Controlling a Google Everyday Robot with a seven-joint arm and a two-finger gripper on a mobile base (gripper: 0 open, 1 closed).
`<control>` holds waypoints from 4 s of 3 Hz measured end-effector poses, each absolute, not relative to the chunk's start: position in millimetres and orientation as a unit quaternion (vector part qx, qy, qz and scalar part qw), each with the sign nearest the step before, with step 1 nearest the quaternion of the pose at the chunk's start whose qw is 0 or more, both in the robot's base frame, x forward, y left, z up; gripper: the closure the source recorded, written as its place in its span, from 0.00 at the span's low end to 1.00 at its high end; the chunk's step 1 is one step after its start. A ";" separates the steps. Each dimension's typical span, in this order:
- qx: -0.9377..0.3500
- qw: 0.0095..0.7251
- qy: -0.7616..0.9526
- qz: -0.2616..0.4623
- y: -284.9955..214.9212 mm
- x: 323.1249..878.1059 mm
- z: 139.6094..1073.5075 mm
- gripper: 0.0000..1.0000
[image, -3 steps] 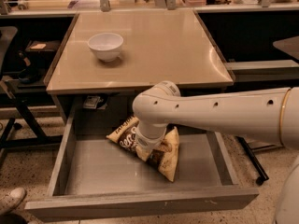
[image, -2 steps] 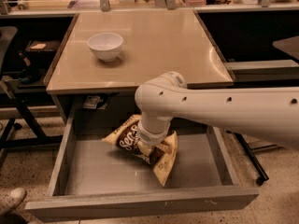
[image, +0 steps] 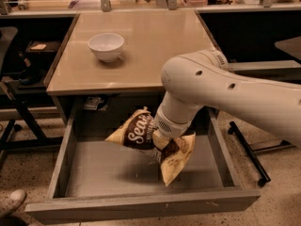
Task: Pick brown chip bag from top drawer and place on counter
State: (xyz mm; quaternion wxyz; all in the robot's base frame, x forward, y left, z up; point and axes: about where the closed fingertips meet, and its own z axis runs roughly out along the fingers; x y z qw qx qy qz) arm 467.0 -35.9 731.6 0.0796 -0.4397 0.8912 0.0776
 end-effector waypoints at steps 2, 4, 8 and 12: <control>-0.418 0.132 0.897 0.058 -68.7 466.9 797.5 1.00; -0.369 0.183 0.911 -0.019 -120.2 523.0 882.1 1.00; -0.380 0.227 0.896 -0.034 -114.9 605.3 940.8 1.00; -0.387 0.246 0.888 -0.010 -106.5 725.1 905.7 1.00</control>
Offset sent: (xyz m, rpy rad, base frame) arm 0.0291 -0.0731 0.1224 0.0189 -0.2204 -0.1337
